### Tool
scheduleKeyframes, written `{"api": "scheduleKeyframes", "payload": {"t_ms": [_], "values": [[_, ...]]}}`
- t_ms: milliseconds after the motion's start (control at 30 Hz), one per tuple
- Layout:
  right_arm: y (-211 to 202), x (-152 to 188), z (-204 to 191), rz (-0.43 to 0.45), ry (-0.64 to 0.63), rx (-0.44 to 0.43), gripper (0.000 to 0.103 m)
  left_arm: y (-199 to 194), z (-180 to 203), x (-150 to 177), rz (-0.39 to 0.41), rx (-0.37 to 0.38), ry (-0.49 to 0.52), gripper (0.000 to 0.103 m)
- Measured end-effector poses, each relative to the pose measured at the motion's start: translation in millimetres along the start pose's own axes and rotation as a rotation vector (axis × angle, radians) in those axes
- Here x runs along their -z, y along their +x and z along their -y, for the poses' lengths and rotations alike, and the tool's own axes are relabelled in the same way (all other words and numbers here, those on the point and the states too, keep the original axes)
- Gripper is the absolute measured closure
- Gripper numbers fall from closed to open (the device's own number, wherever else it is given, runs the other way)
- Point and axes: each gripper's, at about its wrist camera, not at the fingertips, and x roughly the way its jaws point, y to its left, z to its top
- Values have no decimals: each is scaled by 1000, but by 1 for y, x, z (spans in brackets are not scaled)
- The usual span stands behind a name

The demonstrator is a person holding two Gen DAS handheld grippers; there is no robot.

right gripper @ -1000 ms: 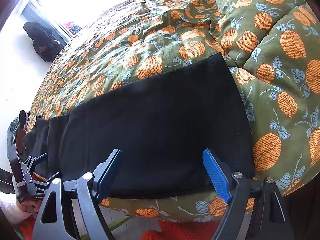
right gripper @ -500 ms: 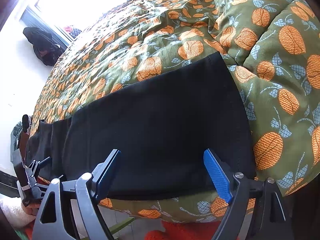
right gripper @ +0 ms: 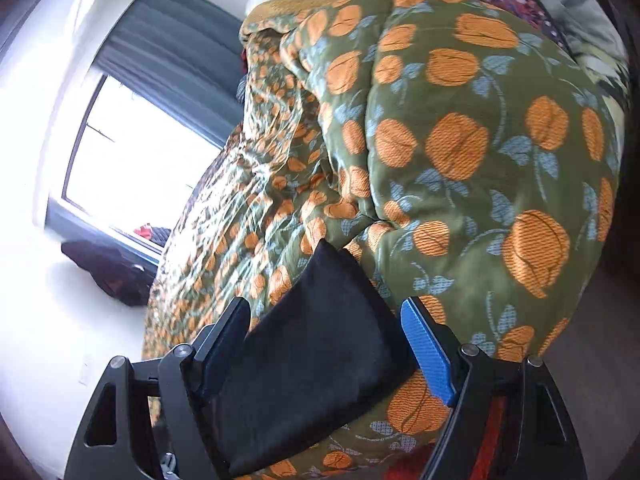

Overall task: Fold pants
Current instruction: 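Grasp the pants leg end with the right gripper and lift it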

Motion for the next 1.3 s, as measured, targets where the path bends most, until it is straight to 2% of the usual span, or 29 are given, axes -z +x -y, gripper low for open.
{"api": "scheduleKeyframes", "payload": {"t_ms": [133, 267, 500, 633, 700, 767, 800, 867, 933, 1100, 1167, 1300], "values": [[10, 12, 4, -135, 61, 19, 25, 1, 1, -1, -2, -2, -1, 1], [19, 20, 15, -166, 125, 14, 25, 2, 1, -2, -5, -2, 1, 1], [67, 20, 9, -266, 68, 121, 25, 3, 1, -2, -2, -3, 0, 1], [76, 24, 13, -238, 75, 119, 26, 2, 2, 1, 7, -2, -2, 1], [70, 24, 16, -217, 83, 110, 45, 0, 0, -1, -5, 13, -14, 1], [65, 24, 24, -206, 108, 85, 55, -7, -10, -6, -11, 79, -60, 1], [62, 25, 29, -201, 129, 67, 56, -10, -15, -8, -8, 112, -81, 1], [56, 27, 37, -182, 167, 41, 56, -13, -16, -12, 3, 133, -83, 2], [53, 29, 41, -172, 188, 27, 56, -15, -7, -18, 19, 129, -40, 2], [50, 28, 34, -172, 144, 41, 55, -9, 22, -28, 18, 114, 41, 2], [50, 28, 30, -171, 130, 42, 54, -1, 35, -27, 6, 80, 76, 1], [47, 28, 33, -172, 150, 34, 54, 2, 39, -25, 12, 69, 92, 1]]}}
